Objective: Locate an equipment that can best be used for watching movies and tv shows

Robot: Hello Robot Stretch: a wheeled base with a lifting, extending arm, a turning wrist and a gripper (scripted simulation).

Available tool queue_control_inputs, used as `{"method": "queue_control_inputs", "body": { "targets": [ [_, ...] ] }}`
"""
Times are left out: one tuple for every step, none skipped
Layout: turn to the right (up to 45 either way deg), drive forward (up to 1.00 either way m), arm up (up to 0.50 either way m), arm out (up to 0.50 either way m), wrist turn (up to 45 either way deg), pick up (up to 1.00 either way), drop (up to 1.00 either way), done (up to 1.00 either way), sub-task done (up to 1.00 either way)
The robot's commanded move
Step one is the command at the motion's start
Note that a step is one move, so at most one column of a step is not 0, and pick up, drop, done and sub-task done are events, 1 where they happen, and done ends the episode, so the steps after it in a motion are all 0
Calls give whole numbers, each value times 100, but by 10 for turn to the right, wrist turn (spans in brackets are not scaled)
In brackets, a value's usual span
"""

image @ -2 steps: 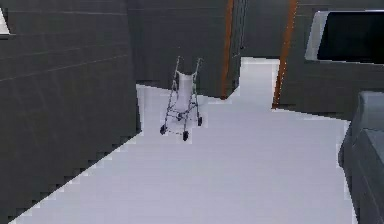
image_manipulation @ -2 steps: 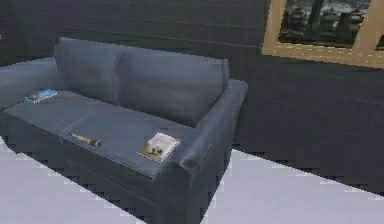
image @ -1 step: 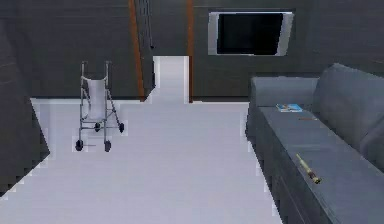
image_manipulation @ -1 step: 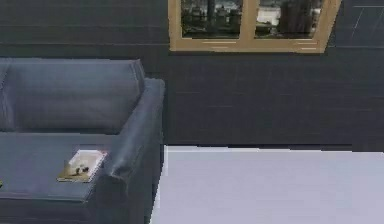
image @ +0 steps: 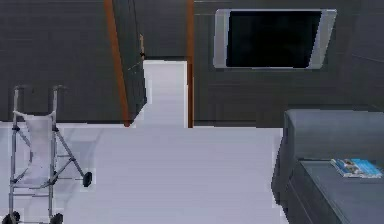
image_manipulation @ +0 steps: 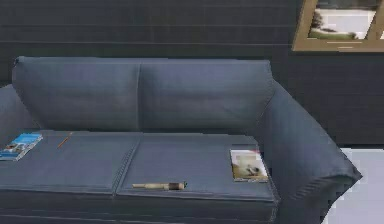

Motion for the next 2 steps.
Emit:
{"method": "queue_control_inputs", "body": {
  "targets": [
    [30, 0, 0, 0, 0, 0, 0, 0, 0],
    [0, 100, 0, 0, 0, 0, 0, 0, 0]
  ]
}}
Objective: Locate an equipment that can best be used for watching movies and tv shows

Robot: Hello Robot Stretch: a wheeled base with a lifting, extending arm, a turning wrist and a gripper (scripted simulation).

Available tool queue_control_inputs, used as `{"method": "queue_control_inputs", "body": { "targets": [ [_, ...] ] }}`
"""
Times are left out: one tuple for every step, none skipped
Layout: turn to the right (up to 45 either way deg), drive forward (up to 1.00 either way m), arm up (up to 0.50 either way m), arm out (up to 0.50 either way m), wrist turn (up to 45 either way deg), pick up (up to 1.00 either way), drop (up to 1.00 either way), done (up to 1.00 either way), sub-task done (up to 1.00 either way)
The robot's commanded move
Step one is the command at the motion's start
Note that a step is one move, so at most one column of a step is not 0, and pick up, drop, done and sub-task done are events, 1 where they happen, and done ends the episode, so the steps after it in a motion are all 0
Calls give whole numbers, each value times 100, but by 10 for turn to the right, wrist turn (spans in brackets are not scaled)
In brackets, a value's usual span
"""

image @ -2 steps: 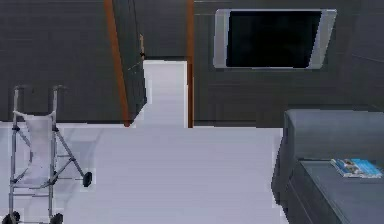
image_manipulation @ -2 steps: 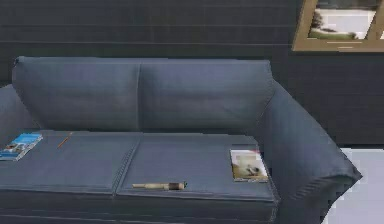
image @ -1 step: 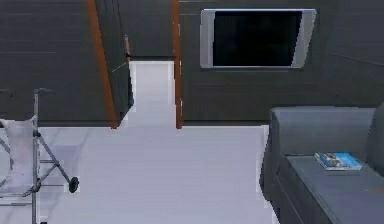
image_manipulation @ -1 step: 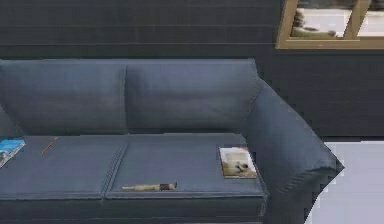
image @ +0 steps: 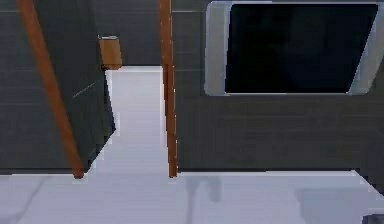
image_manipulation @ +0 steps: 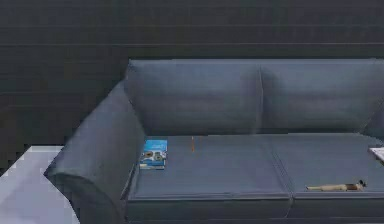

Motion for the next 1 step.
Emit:
{"method": "queue_control_inputs", "body": {
  "targets": [
    [0, 70, 0, 0, 0, 0, 0, 0, 0]
  ]
}}
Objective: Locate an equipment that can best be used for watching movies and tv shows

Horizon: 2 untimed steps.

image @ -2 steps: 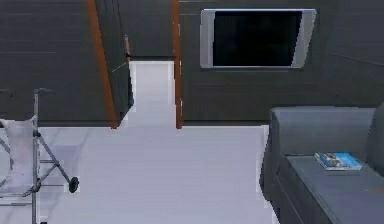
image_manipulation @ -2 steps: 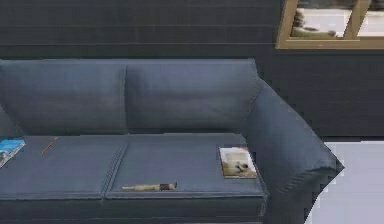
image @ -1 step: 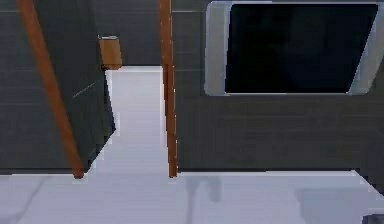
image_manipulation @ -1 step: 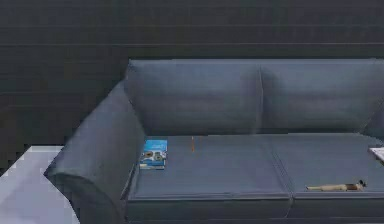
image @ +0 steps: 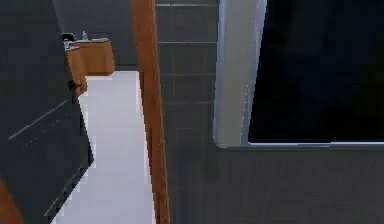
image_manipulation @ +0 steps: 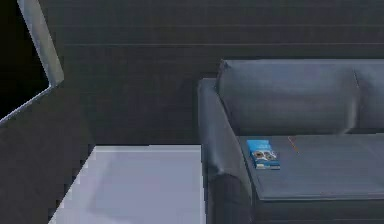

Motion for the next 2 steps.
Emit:
{"method": "queue_control_inputs", "body": {
  "targets": [
    [360, 0, 0, 0, 0, 0, 0, 0, 0],
    [0, 0, 0, 0, 0, 0, 0, 100, 0]
  ]
}}
